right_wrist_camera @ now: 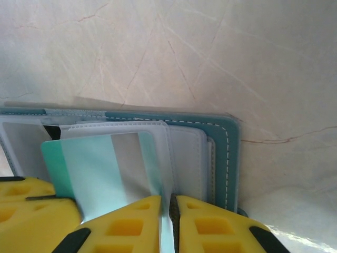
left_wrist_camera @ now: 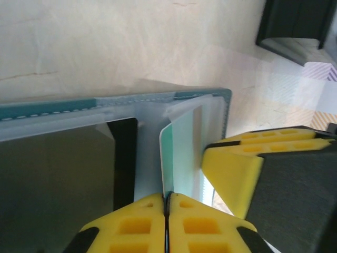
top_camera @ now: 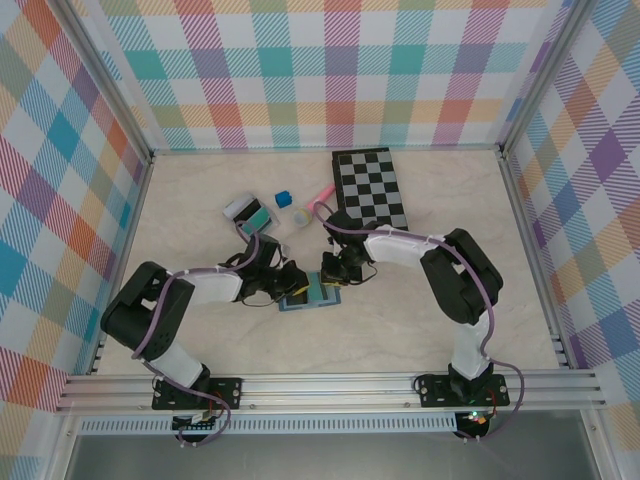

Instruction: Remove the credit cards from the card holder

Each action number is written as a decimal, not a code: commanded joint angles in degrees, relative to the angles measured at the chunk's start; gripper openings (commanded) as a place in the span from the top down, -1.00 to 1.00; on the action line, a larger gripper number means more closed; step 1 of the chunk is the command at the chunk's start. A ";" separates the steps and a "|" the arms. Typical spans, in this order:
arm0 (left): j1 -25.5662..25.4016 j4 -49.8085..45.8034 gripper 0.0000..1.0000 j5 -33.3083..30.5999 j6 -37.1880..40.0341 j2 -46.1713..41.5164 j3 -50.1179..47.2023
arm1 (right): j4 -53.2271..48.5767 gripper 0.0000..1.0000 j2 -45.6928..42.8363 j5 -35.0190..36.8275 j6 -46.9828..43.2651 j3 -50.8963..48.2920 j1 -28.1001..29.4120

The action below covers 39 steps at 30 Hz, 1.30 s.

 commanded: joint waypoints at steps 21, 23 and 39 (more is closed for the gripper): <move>3.30 -38.45 1.00 -14.41 15.52 -24.18 6.35 | 3.94 0.55 -6.42 -0.53 -5.46 -2.14 -0.45; 3.28 -43.63 1.00 -17.72 17.54 -27.37 9.12 | 4.34 0.41 -9.72 -0.52 -7.31 -1.59 -0.58; 3.34 -57.33 1.00 -40.66 36.50 -31.16 27.45 | 9.44 -0.88 -22.48 -0.09 -15.94 -8.89 -8.38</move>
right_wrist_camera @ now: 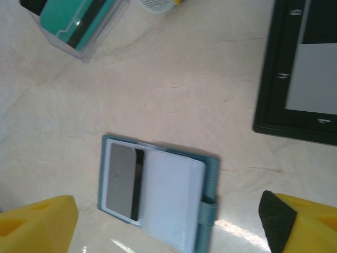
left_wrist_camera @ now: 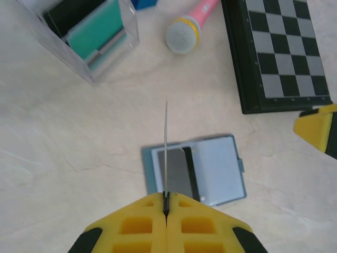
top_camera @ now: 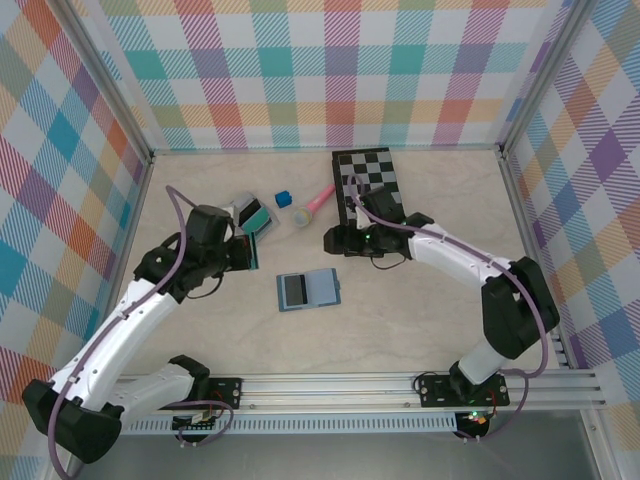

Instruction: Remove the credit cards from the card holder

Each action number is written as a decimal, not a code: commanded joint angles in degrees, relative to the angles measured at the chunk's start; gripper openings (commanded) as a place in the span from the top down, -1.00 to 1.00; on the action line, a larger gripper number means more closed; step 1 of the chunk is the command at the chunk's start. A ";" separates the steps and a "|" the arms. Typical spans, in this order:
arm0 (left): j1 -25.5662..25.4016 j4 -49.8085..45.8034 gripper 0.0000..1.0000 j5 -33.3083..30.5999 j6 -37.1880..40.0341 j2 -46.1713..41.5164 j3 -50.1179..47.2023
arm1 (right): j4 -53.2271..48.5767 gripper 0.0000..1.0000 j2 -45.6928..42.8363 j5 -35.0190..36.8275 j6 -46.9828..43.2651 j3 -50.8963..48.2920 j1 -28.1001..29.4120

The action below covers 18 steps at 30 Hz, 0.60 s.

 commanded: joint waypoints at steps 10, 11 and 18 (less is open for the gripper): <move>4.64 0.71 1.00 -3.98 25.50 19.10 14.74 | 8.08 -1.00 -9.62 -2.46 -8.28 -9.33 -6.57; 5.29 1.18 1.00 -2.18 27.49 21.35 16.40 | 8.00 -1.00 -9.83 -2.76 -8.23 -9.45 -7.23; 9.25 1.92 1.00 4.75 39.98 33.34 23.93 | 9.31 -1.00 -11.59 -3.84 -7.10 -12.14 -10.17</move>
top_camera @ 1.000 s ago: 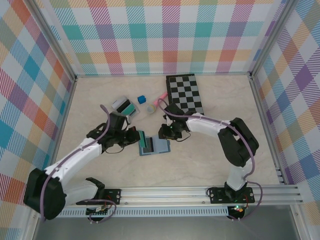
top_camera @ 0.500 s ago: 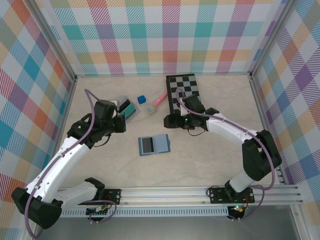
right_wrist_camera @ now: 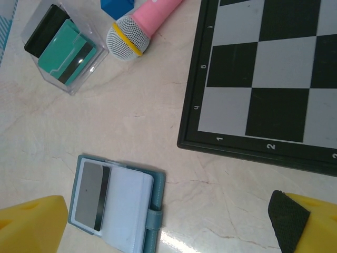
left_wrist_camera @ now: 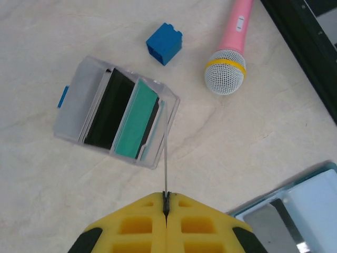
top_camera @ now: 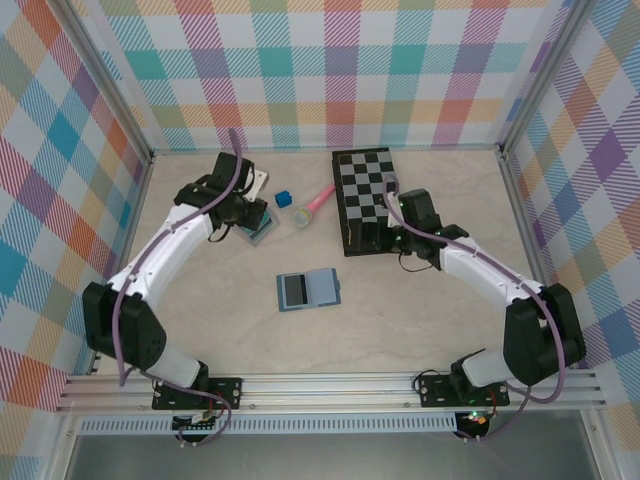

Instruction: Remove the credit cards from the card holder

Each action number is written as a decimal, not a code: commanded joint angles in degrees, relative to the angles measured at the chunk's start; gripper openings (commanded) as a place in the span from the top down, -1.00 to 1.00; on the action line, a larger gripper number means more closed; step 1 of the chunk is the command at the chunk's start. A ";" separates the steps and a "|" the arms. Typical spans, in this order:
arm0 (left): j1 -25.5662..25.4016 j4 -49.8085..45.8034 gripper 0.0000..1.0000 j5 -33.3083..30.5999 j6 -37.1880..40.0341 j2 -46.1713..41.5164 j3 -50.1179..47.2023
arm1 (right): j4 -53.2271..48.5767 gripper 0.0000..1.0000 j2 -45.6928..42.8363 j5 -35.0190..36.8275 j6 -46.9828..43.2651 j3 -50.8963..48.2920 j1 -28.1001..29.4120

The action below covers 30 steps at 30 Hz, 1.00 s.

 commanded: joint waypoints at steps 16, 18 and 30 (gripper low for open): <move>5.84 -2.17 1.00 2.66 9.03 19.29 13.05 | 3.30 -1.00 -0.78 -4.15 0.33 -2.61 -2.37; 6.02 -2.73 1.00 3.69 9.86 19.62 13.06 | 3.23 -1.00 -0.68 -4.06 0.42 -2.56 -2.41; 6.02 -4.00 0.93 0.42 12.40 21.07 11.81 | 5.14 -1.00 0.45 -6.07 1.74 -3.22 -2.40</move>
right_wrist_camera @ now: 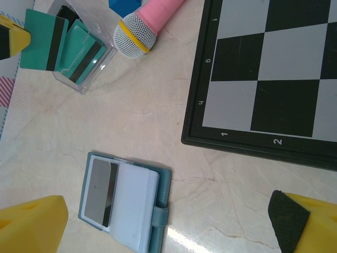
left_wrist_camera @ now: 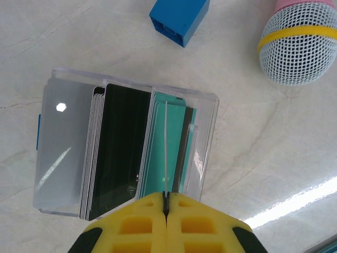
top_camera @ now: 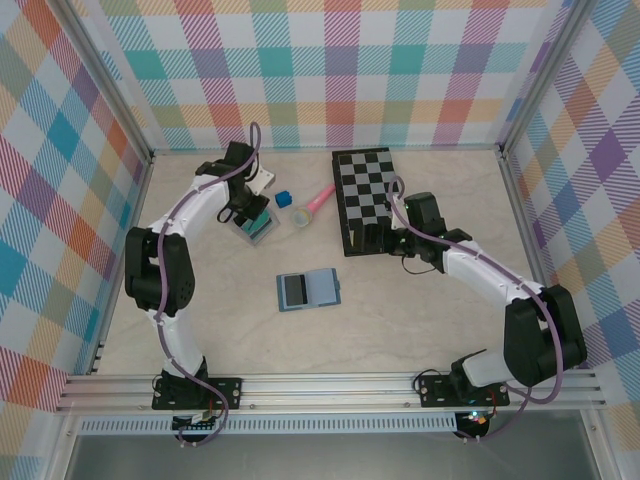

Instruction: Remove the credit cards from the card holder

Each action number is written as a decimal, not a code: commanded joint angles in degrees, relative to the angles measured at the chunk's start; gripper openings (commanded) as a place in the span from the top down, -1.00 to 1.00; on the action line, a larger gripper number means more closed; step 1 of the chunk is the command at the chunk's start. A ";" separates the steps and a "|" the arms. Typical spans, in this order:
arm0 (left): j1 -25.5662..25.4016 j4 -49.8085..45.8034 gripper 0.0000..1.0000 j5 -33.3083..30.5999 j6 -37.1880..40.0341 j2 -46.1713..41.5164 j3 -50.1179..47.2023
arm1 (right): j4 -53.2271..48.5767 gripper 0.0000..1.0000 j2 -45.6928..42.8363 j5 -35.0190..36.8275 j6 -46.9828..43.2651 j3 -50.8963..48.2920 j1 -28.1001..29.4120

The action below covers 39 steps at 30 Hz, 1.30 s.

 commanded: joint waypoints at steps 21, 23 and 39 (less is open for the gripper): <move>0.64 3.53 0.14 -4.93 -24.09 -7.31 -2.57 | 1.69 -1.00 1.09 -3.04 1.22 -0.03 -0.18; 0.64 3.52 0.08 -4.87 -29.90 -10.39 -4.71 | 1.76 -0.98 1.16 -4.01 1.56 0.39 -0.14; -0.54 8.40 -0.28 7.49 -60.13 -36.43 -38.04 | -4.26 -0.57 12.85 -2.27 11.22 10.01 17.17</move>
